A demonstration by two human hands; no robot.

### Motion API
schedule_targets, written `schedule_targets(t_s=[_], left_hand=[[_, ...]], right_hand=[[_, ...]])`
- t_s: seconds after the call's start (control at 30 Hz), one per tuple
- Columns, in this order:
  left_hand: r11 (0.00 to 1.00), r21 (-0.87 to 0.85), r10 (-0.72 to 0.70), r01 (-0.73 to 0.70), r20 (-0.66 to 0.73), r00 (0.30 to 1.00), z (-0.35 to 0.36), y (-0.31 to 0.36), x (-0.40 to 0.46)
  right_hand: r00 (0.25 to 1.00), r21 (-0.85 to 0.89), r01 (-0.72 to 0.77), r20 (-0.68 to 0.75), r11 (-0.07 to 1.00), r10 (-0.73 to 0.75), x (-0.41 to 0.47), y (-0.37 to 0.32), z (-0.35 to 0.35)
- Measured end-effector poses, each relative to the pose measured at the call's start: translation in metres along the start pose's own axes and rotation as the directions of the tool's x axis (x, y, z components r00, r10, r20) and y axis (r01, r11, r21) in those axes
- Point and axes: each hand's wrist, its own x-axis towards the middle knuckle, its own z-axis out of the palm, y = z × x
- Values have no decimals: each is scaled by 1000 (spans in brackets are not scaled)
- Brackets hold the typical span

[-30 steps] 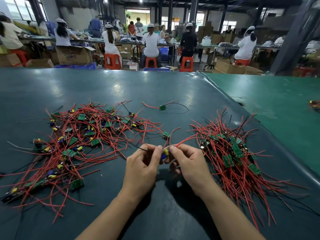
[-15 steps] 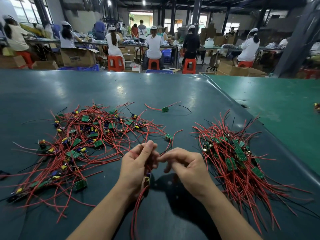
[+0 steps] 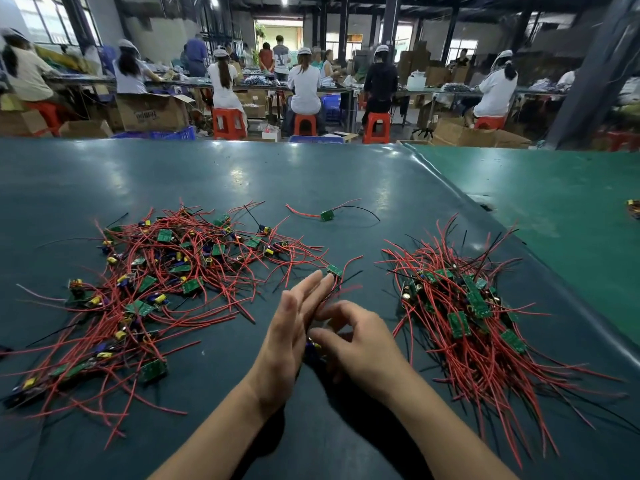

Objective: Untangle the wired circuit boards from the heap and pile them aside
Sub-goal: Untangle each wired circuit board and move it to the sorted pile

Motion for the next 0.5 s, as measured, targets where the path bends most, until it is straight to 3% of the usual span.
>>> schedule_targets(t_s=[0.13, 0.3, 0.4, 0.5], left_hand=[[998, -48, 35, -32, 72, 997, -1, -1, 0], [939, 325, 169, -111, -156, 973, 1, -6, 4], [955, 295, 68, -28, -126, 990, 0, -6, 4], [972, 228, -30, 58, -121, 992, -2, -5, 6]], right_hand=[[991, 265, -125, 87, 956, 106, -2, -4, -5], [997, 472, -65, -7, 879, 77, -2, -11, -6], [987, 585, -69, -78, 808, 141, -1, -12, -9], [978, 591, -45, -140, 806, 157, 2, -12, -16]])
